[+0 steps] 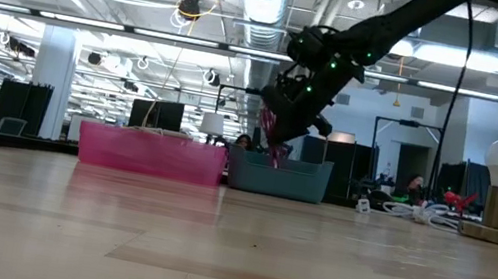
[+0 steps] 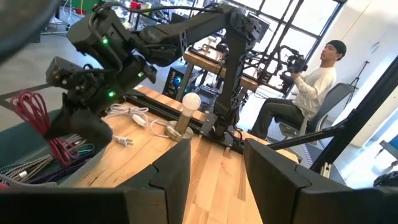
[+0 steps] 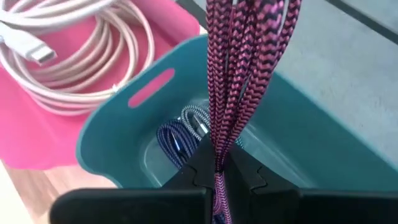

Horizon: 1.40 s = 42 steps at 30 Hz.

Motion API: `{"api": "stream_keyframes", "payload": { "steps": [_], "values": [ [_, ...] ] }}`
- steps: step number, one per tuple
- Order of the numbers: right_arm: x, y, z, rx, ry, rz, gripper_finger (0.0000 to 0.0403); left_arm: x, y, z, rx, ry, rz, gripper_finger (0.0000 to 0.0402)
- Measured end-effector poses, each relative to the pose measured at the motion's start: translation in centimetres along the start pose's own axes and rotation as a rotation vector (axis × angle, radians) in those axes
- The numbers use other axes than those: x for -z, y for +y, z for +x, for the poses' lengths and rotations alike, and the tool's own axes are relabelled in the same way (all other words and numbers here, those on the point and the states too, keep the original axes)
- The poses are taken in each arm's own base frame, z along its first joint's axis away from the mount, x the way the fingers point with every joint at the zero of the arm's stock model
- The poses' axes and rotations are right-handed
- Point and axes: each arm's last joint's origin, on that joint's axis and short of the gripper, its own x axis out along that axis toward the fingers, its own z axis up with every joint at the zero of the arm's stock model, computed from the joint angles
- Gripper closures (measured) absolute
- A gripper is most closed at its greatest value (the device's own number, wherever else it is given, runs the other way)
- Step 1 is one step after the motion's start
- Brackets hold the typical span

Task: Pick & Place USB Port
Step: Put the black pink charger cable into the blue bin, then put the brown HDMI cable into the red bin

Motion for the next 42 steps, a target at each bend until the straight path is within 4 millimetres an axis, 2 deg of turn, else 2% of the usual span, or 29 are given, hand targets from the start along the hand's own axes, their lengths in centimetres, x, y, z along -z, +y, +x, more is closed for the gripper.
{"api": "stream_keyframes", "payload": {
  "steps": [10, 23, 26, 32, 37, 42],
  "values": [
    [-0.4, -0.1, 0.1, -0.004, -0.039, 0.007, 0.0387, 0.0, 0.0, 0.0, -0.001, 0.002, -0.011, 0.0253],
    [-0.1, 1.3, 0.0, -0.026, -0.031, -0.018, 0.0306, 0.1, 0.0, 0.0, -0.004, 0.01, -0.016, 0.0253],
    [-0.2, 1.5, -0.8, -0.031, -0.03, -0.029, 0.0291, 0.1, 0.0, 0.0, -0.004, 0.011, -0.016, 0.0253],
    [-2.0, 2.0, -5.0, -0.062, -0.137, -0.087, 0.0282, 0.2, 0.1, 0.0, -0.006, 0.019, -0.014, 0.0253],
    [-3.5, 2.8, -10.5, -0.201, -0.259, -0.125, 0.0288, 0.2, 0.1, 0.0, -0.006, 0.019, -0.011, 0.0253],
    [-4.0, 4.0, -16.1, -0.334, -0.374, -0.157, 0.0292, 0.2, 0.0, 0.0, 0.002, 0.022, -0.011, 0.0253]
  ]
}}
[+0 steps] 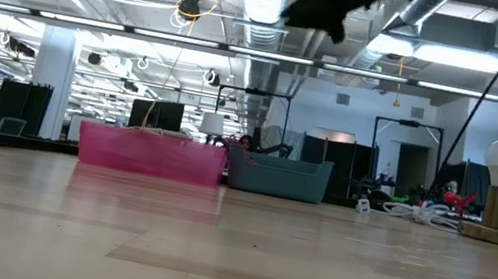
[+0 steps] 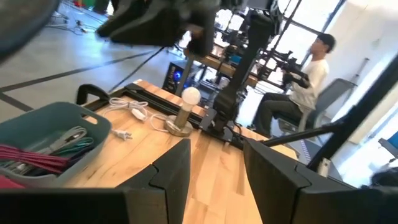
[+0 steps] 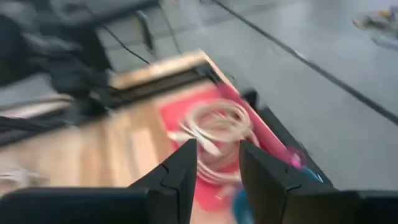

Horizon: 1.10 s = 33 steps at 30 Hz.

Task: Pick & Place USB Port
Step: Put the brown HDMI cable into the red bin

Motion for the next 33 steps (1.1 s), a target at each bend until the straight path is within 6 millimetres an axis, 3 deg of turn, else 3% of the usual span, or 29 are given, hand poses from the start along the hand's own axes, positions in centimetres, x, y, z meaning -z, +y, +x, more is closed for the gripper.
{"api": "stream_keyframes", "payload": {
  "steps": [7, 13, 24, 28, 33],
  "values": [
    [-2.1, 4.0, -5.2, -0.207, -0.118, -0.053, 0.0291, 0.1, -0.2, 0.0, 0.075, 0.027, -0.003, 0.0253],
    [-2.4, 6.8, -8.0, -0.344, -0.15, -0.09, 0.0292, 0.1, -0.4, 0.0, 0.12, 0.041, -0.009, 0.0253],
    [0.1, 9.2, -9.6, -0.409, 0.105, -0.039, 0.0292, 1.8, -2.0, -0.8, 0.227, 0.262, 0.009, 0.0303],
    [0.5, 10.0, -9.7, -0.415, 0.124, -0.045, 0.0292, 1.4, -2.8, -1.3, 0.217, 0.35, 0.047, 0.0313],
    [0.6, 10.4, -9.6, -0.383, 0.127, -0.035, 0.0292, 0.7, -4.4, -1.3, 0.199, 0.44, 0.215, 0.0314]
  ]
}}
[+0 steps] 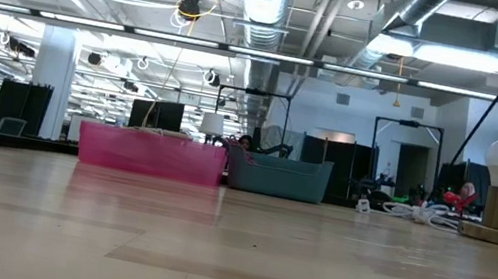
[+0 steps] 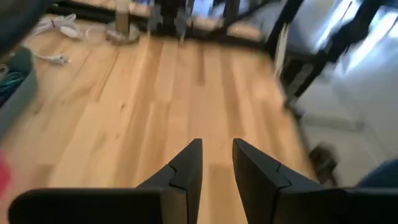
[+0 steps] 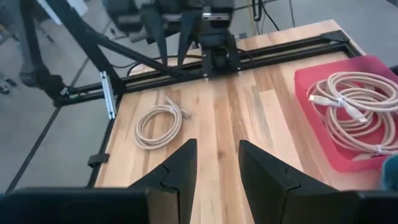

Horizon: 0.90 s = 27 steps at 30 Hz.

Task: Pick & Place USB Port
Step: Put the brown HDMI cable into the red bin

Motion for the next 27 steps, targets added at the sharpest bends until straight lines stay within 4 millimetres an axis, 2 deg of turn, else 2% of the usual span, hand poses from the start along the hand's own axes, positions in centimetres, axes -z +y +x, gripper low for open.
{"api": "stream_keyframes", "payload": {
  "steps": [4, 8, 15, 20, 25, 27],
  "values": [
    [0.0, -0.1, 0.0, 0.014, -0.003, 0.023, 0.0292, 0.1, -1.0, 0.5, -0.068, 0.199, 0.179, 0.0314],
    [0.0, -0.1, 0.0, 0.014, -0.003, 0.033, 0.0292, 1.3, -1.9, 1.7, -0.07, 0.413, 0.351, 0.0314],
    [0.0, -0.1, 0.0, 0.021, -0.004, 0.033, 0.0292, 3.2, -4.2, 4.2, 0.011, 0.562, 0.562, 0.0314],
    [0.2, -0.2, 0.0, 0.026, 0.021, 0.038, 0.0292, 4.5, -5.6, 5.3, 0.087, 0.634, 0.586, 0.0314],
    [0.6, -0.2, 0.0, 0.034, 0.059, 0.044, 0.0292, 5.1, -6.0, 6.2, 0.123, 0.699, 0.379, 0.0314],
    [0.7, -0.2, 0.0, 0.036, 0.069, 0.045, 0.0292, 5.1, -6.1, 6.3, 0.118, 0.702, 0.354, 0.0314]
  ]
}}
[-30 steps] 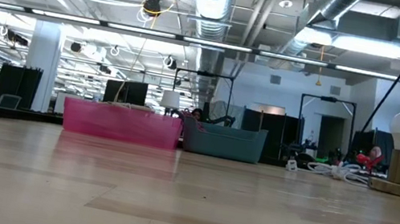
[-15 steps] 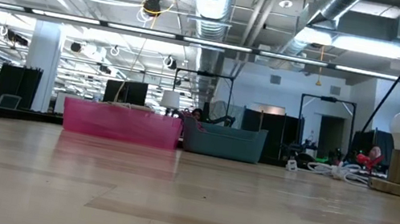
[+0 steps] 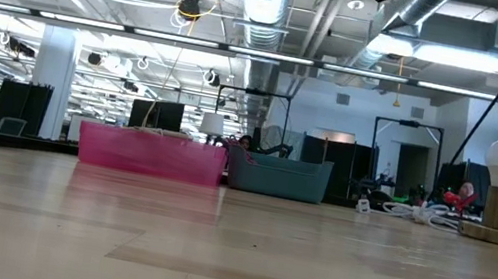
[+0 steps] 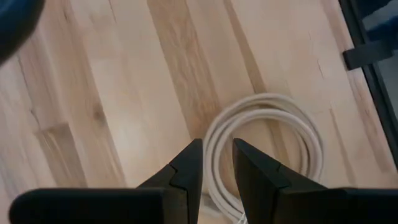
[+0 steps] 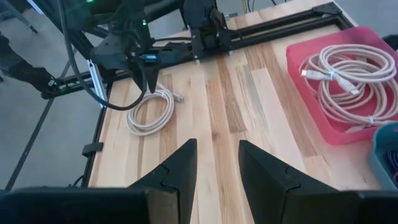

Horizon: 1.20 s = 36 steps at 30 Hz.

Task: Pick & Place USB Port
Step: Put the brown HDMI cable into the red bin

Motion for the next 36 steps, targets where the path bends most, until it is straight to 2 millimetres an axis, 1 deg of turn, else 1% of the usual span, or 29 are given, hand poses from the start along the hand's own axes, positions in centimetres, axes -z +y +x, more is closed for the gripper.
{"api": "stream_keyframes", "payload": {
  "steps": [6, 9, 12, 16, 22, 26, 31, 36],
  "values": [
    [0.0, 0.0, 0.0, 0.001, 0.003, -0.007, 0.0292, -0.1, 0.0, 0.0, -0.002, -0.017, 0.111, 0.0314],
    [0.2, 0.0, 0.0, 0.003, 0.016, -0.005, 0.0292, -0.1, 0.0, 0.2, -0.001, -0.028, 0.114, 0.0314],
    [0.4, -0.1, 0.0, 0.01, 0.046, -0.001, 0.0292, 0.5, -0.1, 0.8, 0.0, -0.001, 0.121, 0.0312],
    [0.8, -0.2, 0.0, 0.016, 0.077, 0.001, 0.0292, 1.5, 0.0, 1.8, 0.0, 0.04, 0.124, 0.0295],
    [0.9, -0.2, 0.0, 0.019, 0.089, 0.003, 0.0292, 2.8, 0.1, 3.1, -0.004, 0.086, 0.12, 0.0248],
    [0.9, -0.2, 0.0, 0.019, 0.089, 0.003, 0.0292, 3.2, 0.1, 3.9, -0.002, 0.064, 0.114, 0.0224],
    [0.9, -0.2, 0.0, 0.019, 0.089, 0.004, 0.0292, 3.4, 0.1, 5.2, 0.013, -0.024, 0.075, 0.0218],
    [0.9, -0.2, 0.0, 0.022, 0.089, 0.003, 0.0292, 4.2, 0.1, 6.2, 0.033, -0.036, 0.025, 0.0225]
  ]
}}
